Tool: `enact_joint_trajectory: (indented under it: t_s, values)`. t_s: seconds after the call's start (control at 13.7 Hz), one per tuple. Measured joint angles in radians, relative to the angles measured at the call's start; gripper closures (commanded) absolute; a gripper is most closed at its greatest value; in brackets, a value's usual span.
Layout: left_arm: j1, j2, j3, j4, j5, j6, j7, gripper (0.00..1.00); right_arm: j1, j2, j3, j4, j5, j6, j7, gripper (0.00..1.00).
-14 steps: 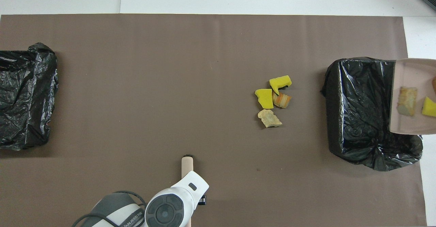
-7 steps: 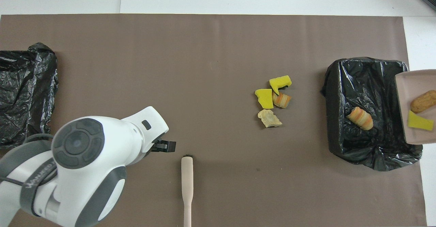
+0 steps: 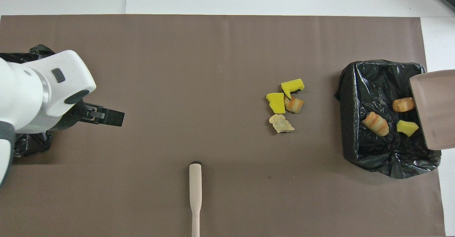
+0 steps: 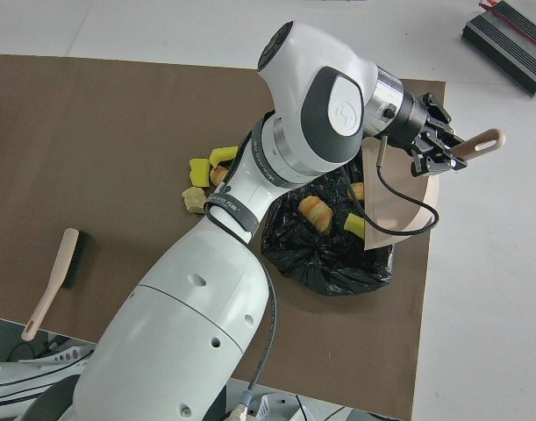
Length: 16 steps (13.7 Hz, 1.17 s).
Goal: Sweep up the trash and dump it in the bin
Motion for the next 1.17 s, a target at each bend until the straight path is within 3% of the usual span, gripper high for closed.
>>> enact_joint_trajectory:
  t_s: [0.29, 0.51, 0.73, 0.95, 1.17]
  values:
    - [0.025, 0.087, 0.004, 0.194, 0.001, -0.119, 0.018, 0.0, 0.061, -0.049, 0.066, 0.099, 0.089, -0.299, 0.179, 1.0]
    - [0.026, 0.1, -0.002, 0.223, 0.002, -0.136, 0.02, 0.0, 0.185, -0.06, 0.099, 0.123, 0.276, -0.449, 0.566, 1.0]
    - [0.046, 0.099, 0.006, 0.224, 0.007, -0.145, 0.02, 0.0, 0.342, -0.046, 0.105, 0.119, 0.46, -0.499, 0.985, 1.0]
    - [0.093, 0.099, 0.009, 0.224, 0.007, -0.147, 0.02, 0.0, 0.503, 0.023, 0.108, 0.115, 0.635, -0.503, 1.441, 1.0]
    - [0.128, 0.099, 0.011, 0.224, 0.008, -0.147, 0.02, 0.0, 0.58, 0.109, 0.109, 0.123, 0.834, -0.404, 1.835, 1.0]
